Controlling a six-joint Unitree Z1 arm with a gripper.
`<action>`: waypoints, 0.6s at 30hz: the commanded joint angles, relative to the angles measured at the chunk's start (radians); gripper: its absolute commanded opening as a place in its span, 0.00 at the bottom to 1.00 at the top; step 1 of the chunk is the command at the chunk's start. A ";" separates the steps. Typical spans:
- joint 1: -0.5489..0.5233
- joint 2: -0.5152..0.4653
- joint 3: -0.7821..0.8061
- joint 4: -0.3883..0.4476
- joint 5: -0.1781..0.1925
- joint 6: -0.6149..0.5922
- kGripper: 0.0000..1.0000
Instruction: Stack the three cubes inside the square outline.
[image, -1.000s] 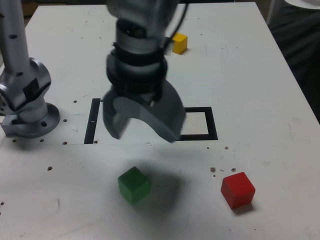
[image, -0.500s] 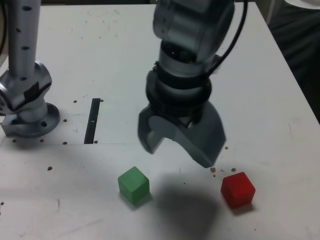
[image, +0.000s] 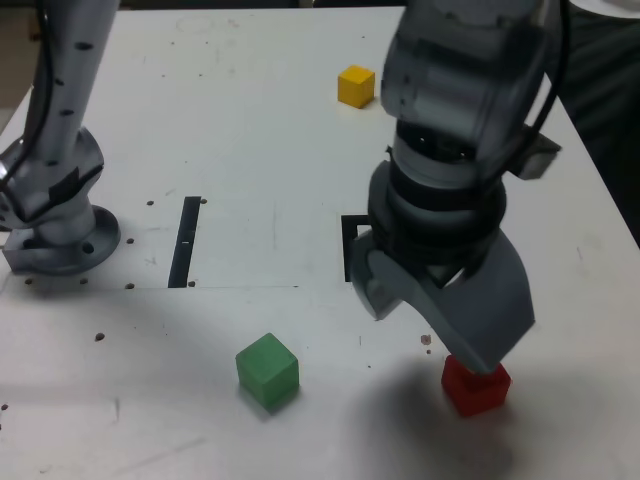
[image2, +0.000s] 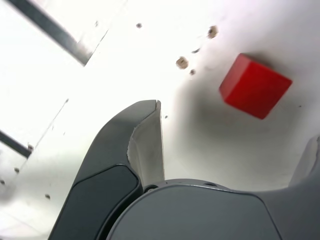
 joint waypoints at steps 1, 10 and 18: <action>-0.002 0.014 -0.009 0.000 0.023 0.040 1.00; -0.002 0.061 -0.042 -0.008 0.049 0.209 0.99; -0.005 0.123 -0.097 -0.004 0.048 0.237 0.99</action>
